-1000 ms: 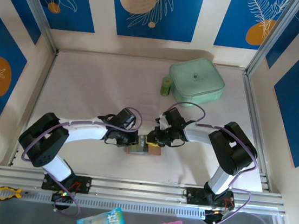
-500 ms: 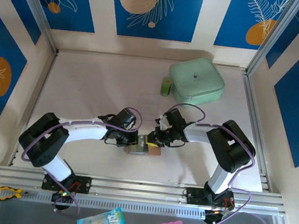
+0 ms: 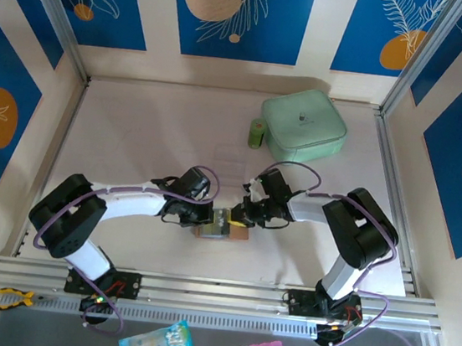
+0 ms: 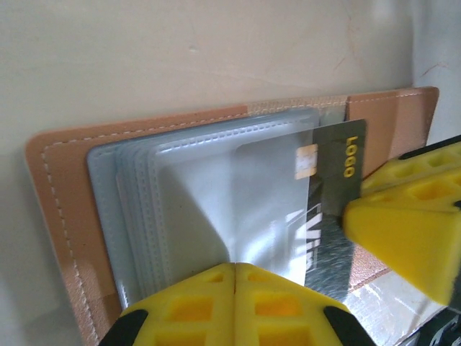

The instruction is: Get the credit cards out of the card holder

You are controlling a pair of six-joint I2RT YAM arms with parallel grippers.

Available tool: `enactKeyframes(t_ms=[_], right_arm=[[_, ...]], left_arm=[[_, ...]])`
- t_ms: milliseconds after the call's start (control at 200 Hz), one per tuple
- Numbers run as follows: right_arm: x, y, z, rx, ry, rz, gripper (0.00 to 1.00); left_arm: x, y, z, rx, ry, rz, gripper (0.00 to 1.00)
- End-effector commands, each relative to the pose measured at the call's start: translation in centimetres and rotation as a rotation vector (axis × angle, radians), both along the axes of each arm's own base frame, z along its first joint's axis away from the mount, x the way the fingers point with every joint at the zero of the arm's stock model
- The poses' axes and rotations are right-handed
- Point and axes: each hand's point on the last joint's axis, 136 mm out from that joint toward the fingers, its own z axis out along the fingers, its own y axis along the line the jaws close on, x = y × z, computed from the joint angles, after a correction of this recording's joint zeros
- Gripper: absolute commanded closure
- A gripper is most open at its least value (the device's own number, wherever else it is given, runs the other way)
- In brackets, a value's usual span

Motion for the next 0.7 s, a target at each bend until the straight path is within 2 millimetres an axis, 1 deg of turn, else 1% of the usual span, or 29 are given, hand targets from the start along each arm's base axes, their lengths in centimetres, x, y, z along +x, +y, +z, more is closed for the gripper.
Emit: enactKeyframes(t_ms=[0,195,340,515,630,695], right_arm=[[-0.6,-1.4,-0.2,-0.03,0.017,-0.017,0.93],[-0.4,-2.4,0.5,-0.034,0.003,-0.035,0.94],[-0.1,-2.8,1.6,-0.033,-0.03,-0.035,0.95],[0.4,-2.8,3.6,-0.025,-0.096,-0.003,0.96],[1.1,-3.1,5.2,-0.032,-0.155,0.011,0.96],[1.5,-3.3,6.0,-0.041,-0.201,0.03,0.97]], left_arm=[[-1.1,1.3,-1.4,0.068,0.034,0.006,0.99],[-1.0,1.2,-1.3,0.065,0.034,0.006,0.99],[-0.7,0.8,-0.8,0.05,0.022,0.004,0.98],[0.2,0.1,1.0,0.016,-0.028,-0.005,0.96],[0.9,-0.3,2.5,-0.012,-0.063,-0.001,0.96],[1.1,-0.2,3.1,-0.015,-0.08,0.003,0.95]])
